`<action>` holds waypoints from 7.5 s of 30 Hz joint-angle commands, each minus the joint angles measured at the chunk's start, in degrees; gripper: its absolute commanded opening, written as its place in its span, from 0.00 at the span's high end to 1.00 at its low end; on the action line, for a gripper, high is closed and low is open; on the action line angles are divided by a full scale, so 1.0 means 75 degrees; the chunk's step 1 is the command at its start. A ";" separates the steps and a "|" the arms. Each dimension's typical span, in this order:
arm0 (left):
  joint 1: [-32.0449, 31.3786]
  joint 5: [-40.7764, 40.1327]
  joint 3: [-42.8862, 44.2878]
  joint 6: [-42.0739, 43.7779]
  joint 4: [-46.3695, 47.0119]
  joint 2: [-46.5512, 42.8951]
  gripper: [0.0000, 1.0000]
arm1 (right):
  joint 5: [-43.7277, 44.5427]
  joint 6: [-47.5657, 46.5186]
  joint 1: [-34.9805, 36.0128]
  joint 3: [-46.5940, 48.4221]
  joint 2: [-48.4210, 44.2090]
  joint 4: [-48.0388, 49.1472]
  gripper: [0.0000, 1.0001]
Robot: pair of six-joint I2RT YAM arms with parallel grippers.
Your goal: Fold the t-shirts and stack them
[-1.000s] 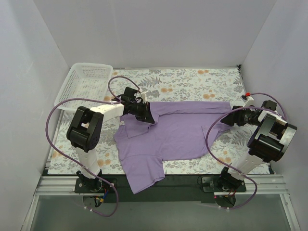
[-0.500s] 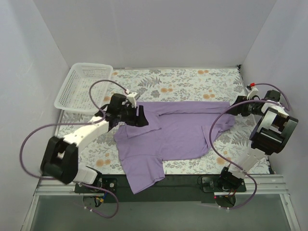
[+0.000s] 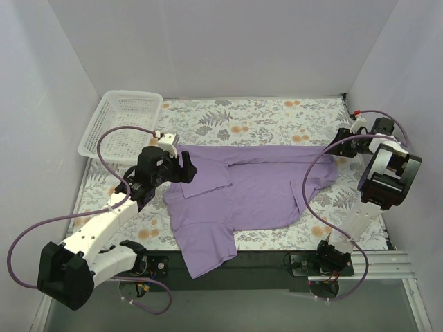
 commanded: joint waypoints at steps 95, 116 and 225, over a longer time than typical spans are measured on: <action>-0.0004 0.0097 -0.0023 0.0096 -0.0003 -0.0188 0.33 | 0.3082 -0.2024 0.4005 -0.3559 -0.3165 0.0080 0.40; -0.0004 0.1045 -0.0210 -0.1132 -0.0015 -0.0433 0.35 | 0.3388 -0.1742 0.4170 -0.3946 -0.3610 0.0480 0.89; -0.4071 -0.4273 0.3198 -0.3666 -0.6039 -0.0622 1.00 | 0.0740 -0.1145 0.0549 -0.3911 -0.6645 0.0093 0.99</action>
